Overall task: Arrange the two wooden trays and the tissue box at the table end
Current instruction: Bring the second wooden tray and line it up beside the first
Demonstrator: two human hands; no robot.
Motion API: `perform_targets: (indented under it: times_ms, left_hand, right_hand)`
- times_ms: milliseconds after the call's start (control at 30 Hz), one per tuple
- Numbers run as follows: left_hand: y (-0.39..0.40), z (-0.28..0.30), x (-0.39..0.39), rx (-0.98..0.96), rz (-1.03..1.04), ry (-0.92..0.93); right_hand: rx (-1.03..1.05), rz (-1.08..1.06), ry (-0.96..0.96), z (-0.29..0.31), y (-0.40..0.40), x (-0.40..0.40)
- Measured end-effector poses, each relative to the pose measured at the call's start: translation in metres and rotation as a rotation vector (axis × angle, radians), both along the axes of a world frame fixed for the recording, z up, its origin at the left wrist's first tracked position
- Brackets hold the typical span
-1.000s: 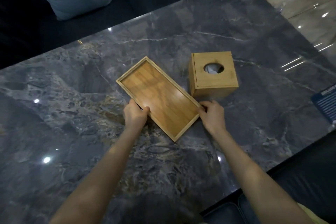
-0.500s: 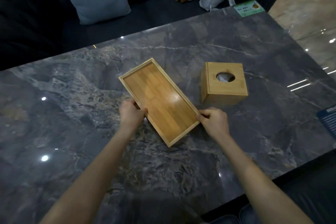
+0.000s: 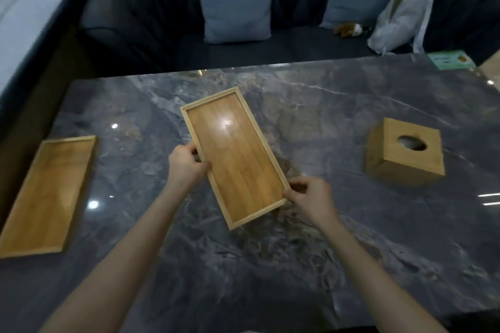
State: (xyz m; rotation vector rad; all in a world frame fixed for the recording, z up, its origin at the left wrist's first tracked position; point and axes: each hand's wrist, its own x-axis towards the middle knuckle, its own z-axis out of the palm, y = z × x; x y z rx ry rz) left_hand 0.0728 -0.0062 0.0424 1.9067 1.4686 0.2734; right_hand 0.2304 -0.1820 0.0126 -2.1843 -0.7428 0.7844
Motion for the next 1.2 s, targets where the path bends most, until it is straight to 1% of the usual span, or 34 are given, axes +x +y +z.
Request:
perform_targets:
  times_ms: [67,167,300,433,533,633,767,967,1100,1200]
  left_hand:
    - [0.004,0.004,-0.025,0.018,-0.007,-0.002]
    - [0.015,0.004,-0.059,-0.038,0.049,0.011]
    - [0.03,0.001,-0.099,-0.061,0.098,0.034]
    - [0.046,-0.004,-0.137,-0.035,0.051,0.051]
    - [0.061,-0.012,-0.161,-0.089,0.064,0.042]
    - [0.076,-0.021,-0.181,-0.104,0.061,0.056]
    - [0.098,-0.037,-0.203,-0.131,0.027,0.046]
    - [0.121,-0.053,-0.219,-0.124,-0.07,0.084]
    - [0.133,-0.062,-0.222,-0.164,-0.06,0.094]
    - [0.141,-0.07,-0.224,-0.159,-0.064,0.11]
  right_hand:
    - [0.004,0.042,0.006,-0.002,0.01,-0.019]
    - [-0.025,0.084,-0.007,-0.003,0.024,-0.05]
    - [-0.046,0.126,0.041,-0.003,0.039,-0.092]
    - [-0.037,0.119,0.099,-0.005,0.054,-0.129]
    - [-0.039,0.117,0.134,-0.008,0.065,-0.153]
    - [-0.037,0.119,0.131,-0.01,0.076,-0.176]
    - [-0.034,0.095,0.124,-0.015,0.089,-0.203]
    - [-0.074,0.039,0.091,-0.028,0.106,-0.232]
    - [-0.093,0.022,0.081,-0.034,0.115,-0.244]
    - [-0.103,0.0,0.07,-0.038,0.122,-0.25]
